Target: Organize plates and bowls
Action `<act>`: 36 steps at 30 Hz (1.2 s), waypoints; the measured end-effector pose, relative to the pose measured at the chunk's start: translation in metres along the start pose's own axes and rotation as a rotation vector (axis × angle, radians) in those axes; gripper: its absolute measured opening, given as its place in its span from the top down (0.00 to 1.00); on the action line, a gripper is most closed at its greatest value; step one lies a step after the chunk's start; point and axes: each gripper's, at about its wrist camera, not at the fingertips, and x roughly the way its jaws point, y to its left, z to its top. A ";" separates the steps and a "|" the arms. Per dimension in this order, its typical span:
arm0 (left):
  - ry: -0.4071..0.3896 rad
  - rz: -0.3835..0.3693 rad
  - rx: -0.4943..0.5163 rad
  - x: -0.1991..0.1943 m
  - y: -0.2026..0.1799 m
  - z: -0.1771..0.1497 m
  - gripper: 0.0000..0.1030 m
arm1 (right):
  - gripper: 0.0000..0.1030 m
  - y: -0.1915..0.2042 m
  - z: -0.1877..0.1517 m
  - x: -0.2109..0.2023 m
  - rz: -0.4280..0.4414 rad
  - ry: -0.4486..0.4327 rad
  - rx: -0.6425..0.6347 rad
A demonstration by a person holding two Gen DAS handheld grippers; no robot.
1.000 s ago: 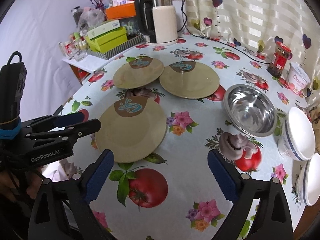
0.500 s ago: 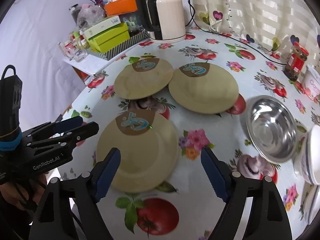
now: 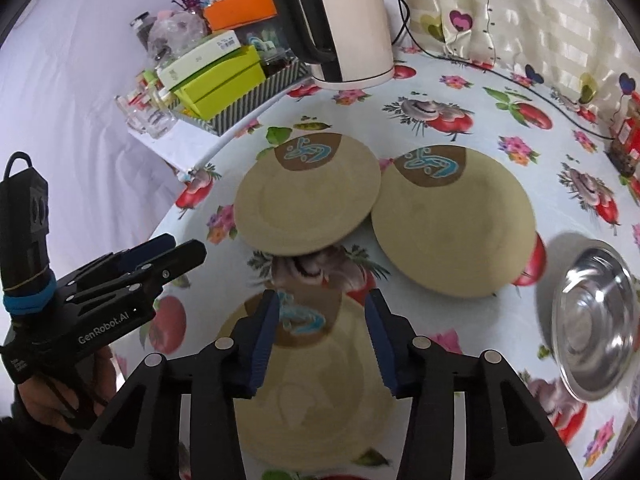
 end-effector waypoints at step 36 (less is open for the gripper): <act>0.056 -0.052 -0.015 0.086 0.024 0.048 0.74 | 0.69 -0.014 0.042 0.078 -0.020 0.039 0.110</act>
